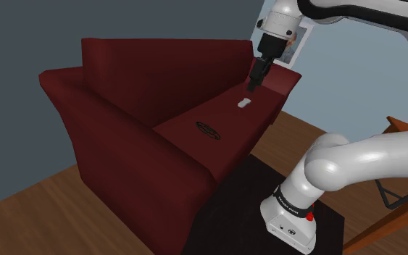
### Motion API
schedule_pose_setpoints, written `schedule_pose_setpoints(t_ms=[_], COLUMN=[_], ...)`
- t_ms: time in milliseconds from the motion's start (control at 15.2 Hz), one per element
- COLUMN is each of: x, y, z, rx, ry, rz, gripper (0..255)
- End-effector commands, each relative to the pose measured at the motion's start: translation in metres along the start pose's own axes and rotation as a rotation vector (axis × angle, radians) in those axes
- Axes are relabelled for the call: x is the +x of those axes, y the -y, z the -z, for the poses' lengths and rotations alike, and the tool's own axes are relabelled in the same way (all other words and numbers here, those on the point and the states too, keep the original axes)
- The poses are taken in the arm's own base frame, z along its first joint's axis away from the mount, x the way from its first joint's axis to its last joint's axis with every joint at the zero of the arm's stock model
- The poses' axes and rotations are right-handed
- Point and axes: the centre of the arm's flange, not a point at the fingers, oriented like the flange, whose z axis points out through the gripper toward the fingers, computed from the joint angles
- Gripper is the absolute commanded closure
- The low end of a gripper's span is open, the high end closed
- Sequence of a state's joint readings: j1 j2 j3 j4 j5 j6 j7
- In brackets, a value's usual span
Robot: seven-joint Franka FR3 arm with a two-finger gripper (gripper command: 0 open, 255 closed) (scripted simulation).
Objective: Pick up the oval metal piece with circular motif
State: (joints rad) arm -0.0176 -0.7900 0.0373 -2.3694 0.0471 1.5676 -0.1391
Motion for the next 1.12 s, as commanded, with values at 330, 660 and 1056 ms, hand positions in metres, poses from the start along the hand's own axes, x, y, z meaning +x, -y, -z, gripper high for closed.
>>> schedule_pose_setpoints(t_ms=[330, 660, 1056], x=[0.016, 0.033, 0.053], y=[-0.038, -0.075, -0.119], z=[-0.052, -0.105, -0.168], rx=[0.011, 0.022, 0.036], ry=[-0.013, -0.026, -0.041], rz=[-0.007, -0.014, -0.023], gripper=[0, 0, 0])
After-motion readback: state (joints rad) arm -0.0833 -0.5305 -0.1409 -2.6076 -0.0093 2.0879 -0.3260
